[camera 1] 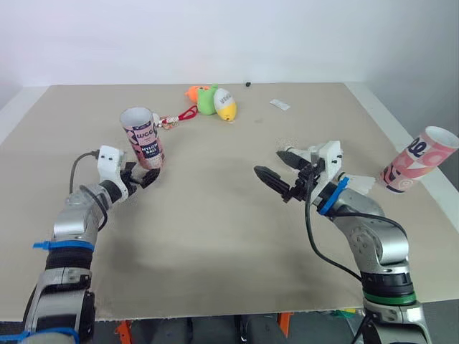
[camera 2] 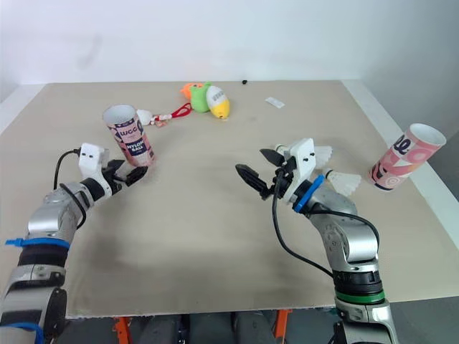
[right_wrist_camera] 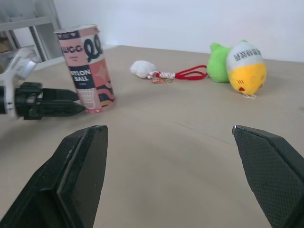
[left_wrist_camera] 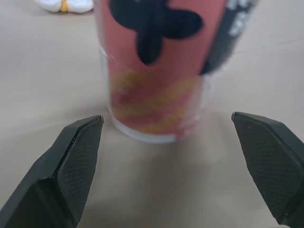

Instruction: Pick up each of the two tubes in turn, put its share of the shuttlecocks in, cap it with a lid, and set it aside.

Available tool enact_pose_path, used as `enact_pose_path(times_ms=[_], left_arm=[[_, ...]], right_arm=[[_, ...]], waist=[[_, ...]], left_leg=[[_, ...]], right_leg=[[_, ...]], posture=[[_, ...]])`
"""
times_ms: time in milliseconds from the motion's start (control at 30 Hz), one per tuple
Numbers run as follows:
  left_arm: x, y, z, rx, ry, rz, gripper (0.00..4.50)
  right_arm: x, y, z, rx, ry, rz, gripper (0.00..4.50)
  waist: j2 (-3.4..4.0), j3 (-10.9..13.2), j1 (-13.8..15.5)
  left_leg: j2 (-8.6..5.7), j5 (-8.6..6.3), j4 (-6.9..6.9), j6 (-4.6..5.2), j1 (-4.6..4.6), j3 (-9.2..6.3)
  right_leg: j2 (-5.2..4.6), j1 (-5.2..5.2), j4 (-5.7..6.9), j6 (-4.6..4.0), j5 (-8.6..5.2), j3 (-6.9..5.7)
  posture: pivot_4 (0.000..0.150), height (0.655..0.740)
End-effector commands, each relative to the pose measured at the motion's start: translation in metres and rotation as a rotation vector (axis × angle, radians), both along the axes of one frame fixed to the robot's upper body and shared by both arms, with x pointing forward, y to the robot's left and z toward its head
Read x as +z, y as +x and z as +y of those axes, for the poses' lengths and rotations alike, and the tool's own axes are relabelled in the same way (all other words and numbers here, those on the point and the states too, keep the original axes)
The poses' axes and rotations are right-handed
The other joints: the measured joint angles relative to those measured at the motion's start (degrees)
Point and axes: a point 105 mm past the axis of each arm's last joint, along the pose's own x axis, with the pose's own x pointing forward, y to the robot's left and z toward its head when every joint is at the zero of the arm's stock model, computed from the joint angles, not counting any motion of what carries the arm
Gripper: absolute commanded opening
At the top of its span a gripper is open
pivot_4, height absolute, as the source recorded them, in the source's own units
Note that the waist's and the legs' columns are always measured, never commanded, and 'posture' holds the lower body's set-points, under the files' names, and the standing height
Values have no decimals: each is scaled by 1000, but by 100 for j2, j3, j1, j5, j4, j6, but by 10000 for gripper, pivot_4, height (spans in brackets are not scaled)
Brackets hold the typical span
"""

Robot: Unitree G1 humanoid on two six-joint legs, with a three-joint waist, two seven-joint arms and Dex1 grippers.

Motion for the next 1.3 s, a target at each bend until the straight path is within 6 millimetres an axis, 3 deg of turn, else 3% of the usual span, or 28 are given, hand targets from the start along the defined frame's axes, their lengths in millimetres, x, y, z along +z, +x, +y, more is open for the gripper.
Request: enact_pose_path(times_ms=[33,567,667,700,867,1100,1300], left_arm=[[15,8,0,-19,38,-51,45000],[27,32,-12,-56,49,-76,45000],[29,36,-12,-32,30,-88,38422],[28,37,-14,-27,29,-91,33004],[25,35,-18,-39,49,-102,32383],[42,21,-6,-107,180,-167,32383],[68,-25,-35,-525,410,-103,32383]], right_arm=[[18,-6,1,9,14,-66,44716],[24,-6,7,16,15,-84,44716],[25,-7,6,15,15,-88,45000],[25,-7,6,14,16,-89,45000],[26,-7,6,15,13,-92,45000],[30,-15,3,53,-8,-95,45000],[36,-50,-15,188,-68,-34,45000]], waist=[[0,0,0],[0,0,2],[0,0,0],[0,0,0],[0,0,2],[0,0,-12],[-1,1,18]], left_leg=[[0,0,0,0,0,2],[-4,0,0,0,-10,-8],[-4,0,0,0,-11,-8],[-4,0,-1,0,-12,-9],[-6,0,0,0,-12,-10],[-4,0,-3,0,-13,-11],[-14,-1,-2,-2,-29,-28]], right_leg=[[-1,0,-1,0,0,1],[-3,-3,-1,1,-1,-6],[-3,-3,-1,1,-1,-5],[-3,-4,-1,1,-1,-6],[-5,-3,-1,1,-1,-7],[-3,-7,0,-1,-2,-6],[-23,-7,0,-9,-4,-23]], posture=[[1500,7323],[1500,7323],[1500,7323],[1500,7323],[1500,7323],[1500,7323],[1500,7323]])
